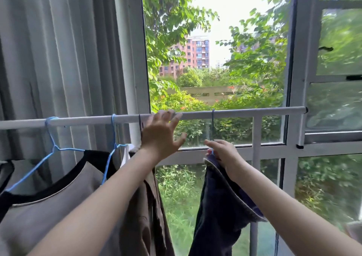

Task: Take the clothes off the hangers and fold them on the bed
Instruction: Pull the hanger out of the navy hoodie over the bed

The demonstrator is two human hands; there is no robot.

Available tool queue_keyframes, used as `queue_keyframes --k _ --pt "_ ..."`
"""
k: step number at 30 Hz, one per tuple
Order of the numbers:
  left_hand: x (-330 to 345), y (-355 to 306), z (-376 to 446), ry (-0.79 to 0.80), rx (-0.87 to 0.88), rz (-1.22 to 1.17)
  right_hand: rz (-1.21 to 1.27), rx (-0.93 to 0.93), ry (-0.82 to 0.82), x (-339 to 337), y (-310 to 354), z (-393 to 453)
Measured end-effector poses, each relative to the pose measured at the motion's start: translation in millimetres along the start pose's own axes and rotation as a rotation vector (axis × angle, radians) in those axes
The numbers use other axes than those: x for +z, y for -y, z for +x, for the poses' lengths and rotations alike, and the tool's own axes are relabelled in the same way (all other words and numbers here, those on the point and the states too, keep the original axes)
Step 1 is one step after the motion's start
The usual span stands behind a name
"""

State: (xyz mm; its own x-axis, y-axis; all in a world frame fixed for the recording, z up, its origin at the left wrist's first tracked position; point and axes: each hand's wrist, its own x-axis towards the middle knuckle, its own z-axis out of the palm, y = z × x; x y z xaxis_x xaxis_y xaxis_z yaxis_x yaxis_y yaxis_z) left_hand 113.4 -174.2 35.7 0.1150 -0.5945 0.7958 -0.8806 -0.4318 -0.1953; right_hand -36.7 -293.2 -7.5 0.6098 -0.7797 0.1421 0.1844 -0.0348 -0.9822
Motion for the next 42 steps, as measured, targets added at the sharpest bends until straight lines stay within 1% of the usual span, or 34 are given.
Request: queue_keyframes --k 3,7,9,12,19,21,23,25,27,30,32,35,38,42 --pt "0.7 1.0 1.4 -0.004 0.012 0.003 0.002 -0.086 -0.015 -4.6 8.8 6.9" --pt "1.2 1.6 4.6 -0.014 0.028 0.013 -0.155 -0.274 -0.032 -8.1 37.9 4.7" --pt "2.4 1.4 6.2 -0.026 0.029 -0.013 -0.127 -0.315 -0.022 -8.4 51.7 -2.8" --pt "3.0 1.2 7.1 -0.032 0.031 -0.033 -0.112 -0.291 0.009 -10.1 59.7 -13.5" --pt "2.3 3.6 3.9 0.0 0.025 -0.095 -0.156 -0.168 -0.052 -21.9 44.9 -42.8" --pt "-0.3 2.0 2.5 0.023 -0.003 -0.158 -0.158 -0.132 -0.069 -28.0 40.4 -58.9" --pt "-4.0 -3.5 -0.4 -0.006 -0.027 -0.27 -0.225 -0.111 -0.102 -35.2 36.4 -77.0" --pt "-8.1 -16.6 -7.5 -0.066 0.038 -0.373 -0.301 -0.094 -0.135 -42.5 31.9 -95.2" --pt "-13.1 -39.1 -17.4 -0.096 0.169 -0.467 -0.337 -0.059 -0.173 -50.7 27.9 -118.2" --pt "-23.7 -78.2 -31.2 -0.014 0.322 -0.564 -0.467 -0.026 -0.241 -62.7 25.6 -152.3" --pt "-33.8 -103.6 -38.5 0.086 0.385 -0.634 -0.535 -0.008 -0.309 -73.8 25.8 -179.2" --pt "-51.0 -139.3 -47.4 0.183 0.445 -0.705 -0.581 0.014 -0.405 -92.3 31.7 -225.4" --pt "-71.7 -182.0 -61.0 0.227 0.506 -0.756 -0.618 0.003 -0.496 -108.7 46.5 -276.3" --pt "-117.1 -252.3 -93.1 0.261 0.609 -0.843 -0.658 -0.001 -0.648 -135.7 72.1 -354.2"
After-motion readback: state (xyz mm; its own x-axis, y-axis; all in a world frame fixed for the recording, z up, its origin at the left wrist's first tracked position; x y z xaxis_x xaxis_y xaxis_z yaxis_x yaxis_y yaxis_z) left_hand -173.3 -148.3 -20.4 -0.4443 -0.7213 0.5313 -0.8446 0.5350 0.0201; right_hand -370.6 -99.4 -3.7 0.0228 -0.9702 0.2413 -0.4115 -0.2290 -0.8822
